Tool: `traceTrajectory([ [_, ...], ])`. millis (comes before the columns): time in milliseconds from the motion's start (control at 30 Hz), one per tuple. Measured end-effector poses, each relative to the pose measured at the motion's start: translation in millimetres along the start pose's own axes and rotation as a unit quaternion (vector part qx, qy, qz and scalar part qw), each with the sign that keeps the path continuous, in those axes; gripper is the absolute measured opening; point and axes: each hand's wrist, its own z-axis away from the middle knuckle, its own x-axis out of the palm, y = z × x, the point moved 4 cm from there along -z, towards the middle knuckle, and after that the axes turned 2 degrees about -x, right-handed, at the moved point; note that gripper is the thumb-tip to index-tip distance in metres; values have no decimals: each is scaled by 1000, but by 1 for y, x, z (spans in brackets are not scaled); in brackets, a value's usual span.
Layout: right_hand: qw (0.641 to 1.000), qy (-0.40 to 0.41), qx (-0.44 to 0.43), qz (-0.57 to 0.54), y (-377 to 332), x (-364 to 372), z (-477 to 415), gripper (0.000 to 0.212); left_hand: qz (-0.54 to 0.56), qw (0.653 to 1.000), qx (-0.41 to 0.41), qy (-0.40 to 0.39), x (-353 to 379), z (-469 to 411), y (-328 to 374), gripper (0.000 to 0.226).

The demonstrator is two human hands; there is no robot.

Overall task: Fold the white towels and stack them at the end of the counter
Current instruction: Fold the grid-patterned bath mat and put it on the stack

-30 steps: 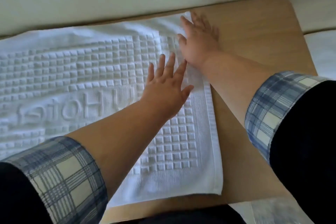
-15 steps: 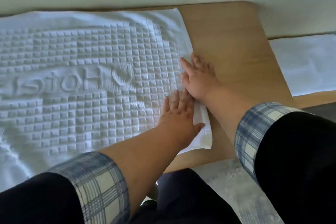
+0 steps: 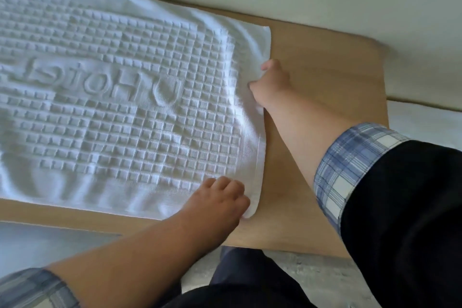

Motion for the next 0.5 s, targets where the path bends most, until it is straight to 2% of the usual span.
traceTrajectory([
  [167,993,-81,-58,63,-9,0,-10,47,106,978,-162,77,-27,3,-9,31],
  [233,992,-86,-91,29,-12,-2,-11,47,147,955,-234,105,-43,9,-17,21],
  [300,990,-95,-100,-22,-11,-6,-14,56,169,931,-286,149,-57,17,-24,14],
  [400,983,-111,-71,-125,-12,-14,-21,72,167,911,-295,233,-77,28,-27,19],
  [500,973,-122,-53,-191,-24,-16,-29,78,124,895,-291,313,-93,38,-29,19],
])
